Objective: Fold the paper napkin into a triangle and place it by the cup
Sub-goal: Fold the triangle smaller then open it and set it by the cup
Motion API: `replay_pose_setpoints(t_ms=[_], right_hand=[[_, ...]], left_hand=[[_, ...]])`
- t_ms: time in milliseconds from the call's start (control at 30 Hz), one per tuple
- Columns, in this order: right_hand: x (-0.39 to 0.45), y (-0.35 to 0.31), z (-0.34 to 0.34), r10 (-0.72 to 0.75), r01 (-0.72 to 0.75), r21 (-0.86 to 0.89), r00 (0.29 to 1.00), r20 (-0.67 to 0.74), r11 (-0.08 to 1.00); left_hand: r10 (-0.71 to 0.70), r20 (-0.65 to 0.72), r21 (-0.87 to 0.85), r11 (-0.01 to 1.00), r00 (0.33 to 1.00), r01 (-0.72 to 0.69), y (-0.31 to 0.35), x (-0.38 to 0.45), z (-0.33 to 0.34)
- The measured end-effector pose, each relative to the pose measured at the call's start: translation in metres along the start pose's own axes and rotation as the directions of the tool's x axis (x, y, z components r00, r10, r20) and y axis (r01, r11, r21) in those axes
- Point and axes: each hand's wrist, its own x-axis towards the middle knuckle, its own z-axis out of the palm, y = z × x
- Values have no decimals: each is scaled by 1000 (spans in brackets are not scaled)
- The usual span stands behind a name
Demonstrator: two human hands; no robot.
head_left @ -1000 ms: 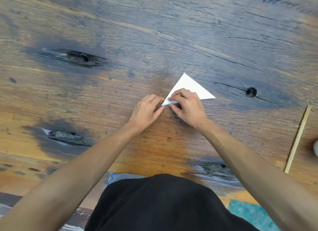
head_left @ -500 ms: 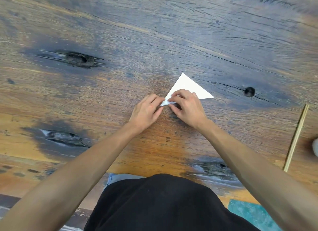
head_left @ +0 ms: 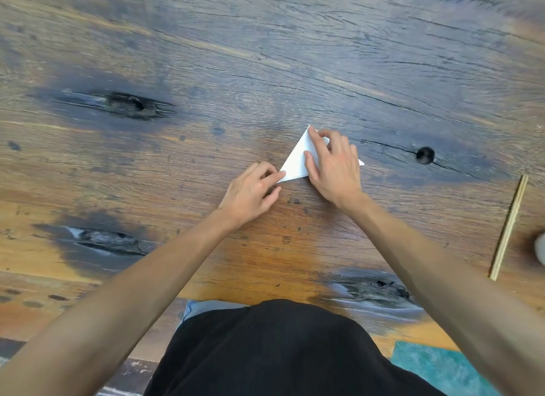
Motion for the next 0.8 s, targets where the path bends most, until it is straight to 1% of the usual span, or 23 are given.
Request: replay_pose_setpoints(t_ms=[100, 333, 400, 467, 533, 567, 733, 800], right_hand=[[5, 2, 0, -6, 6, -39, 1000, 15, 999], [9, 5, -2, -26, 25, -124, 1000, -6, 992], [8, 8, -3, -32, 31, -125, 999, -3, 992], [3, 12, -4, -26, 24, -128, 1000, -14, 991], [-3, 17, -4, -14, 11, -139, 1000, -23, 990], [-5, 19, -4, -5, 3, -143, 1000, -16, 990], [-9, 23, 2, 28, -25, -138, 999, 23, 990], [-8, 22, 6, 30, -26, -135, 999, 28, 991]], left_hand=[[7, -1, 0, 1000, 1000, -7, -2, 0, 2], [28, -8, 2, 1000, 1000, -28, -4, 0, 2], [32, -37, 18, 999, 999, -32, 1, 3, -1], [32, -98, 31, 999, 995, -30, 11, 10, -5], [25, -152, 61, 998, 988, -16, 25, 26, -9], [17, -158, 88, 996, 987, -3, 32, 36, -11], [-45, -22, 257, 965, 999, 49, 46, 81, -10], [-62, 10, 294, 954, 998, 57, 44, 89, -6]])
